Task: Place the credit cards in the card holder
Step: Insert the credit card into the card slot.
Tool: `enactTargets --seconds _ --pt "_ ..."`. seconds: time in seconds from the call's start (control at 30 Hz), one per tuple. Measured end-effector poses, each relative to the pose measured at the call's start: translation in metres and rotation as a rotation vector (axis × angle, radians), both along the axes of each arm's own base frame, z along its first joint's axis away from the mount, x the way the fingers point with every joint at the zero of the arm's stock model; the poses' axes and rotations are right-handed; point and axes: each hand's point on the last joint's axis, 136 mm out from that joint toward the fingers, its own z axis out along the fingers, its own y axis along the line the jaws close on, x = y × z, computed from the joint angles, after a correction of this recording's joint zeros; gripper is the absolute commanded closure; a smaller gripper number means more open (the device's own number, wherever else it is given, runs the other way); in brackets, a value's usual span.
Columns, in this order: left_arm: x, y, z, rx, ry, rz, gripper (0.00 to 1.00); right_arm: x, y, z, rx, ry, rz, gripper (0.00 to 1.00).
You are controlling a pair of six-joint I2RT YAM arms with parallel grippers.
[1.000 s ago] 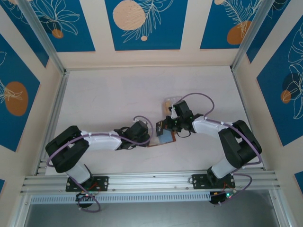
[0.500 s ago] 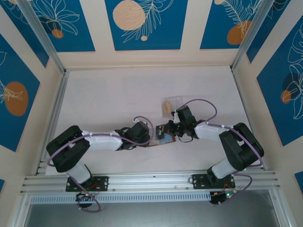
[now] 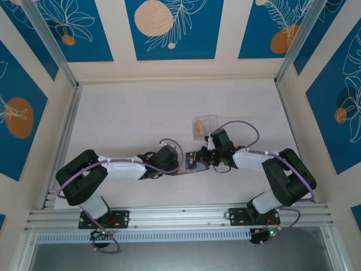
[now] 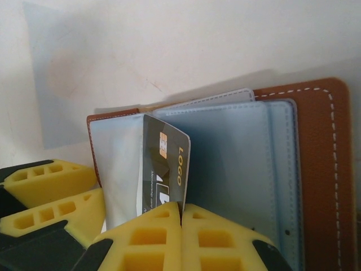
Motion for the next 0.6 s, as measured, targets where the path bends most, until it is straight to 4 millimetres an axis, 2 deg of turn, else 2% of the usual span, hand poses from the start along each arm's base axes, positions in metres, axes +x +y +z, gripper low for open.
enactTargets --seconds 0.6 --pt "0.0000 -0.0003 0.0000 0.003 0.001 0.000 0.66 -0.0083 0.0058 -0.0047 -0.019 0.047 0.077 1.00"
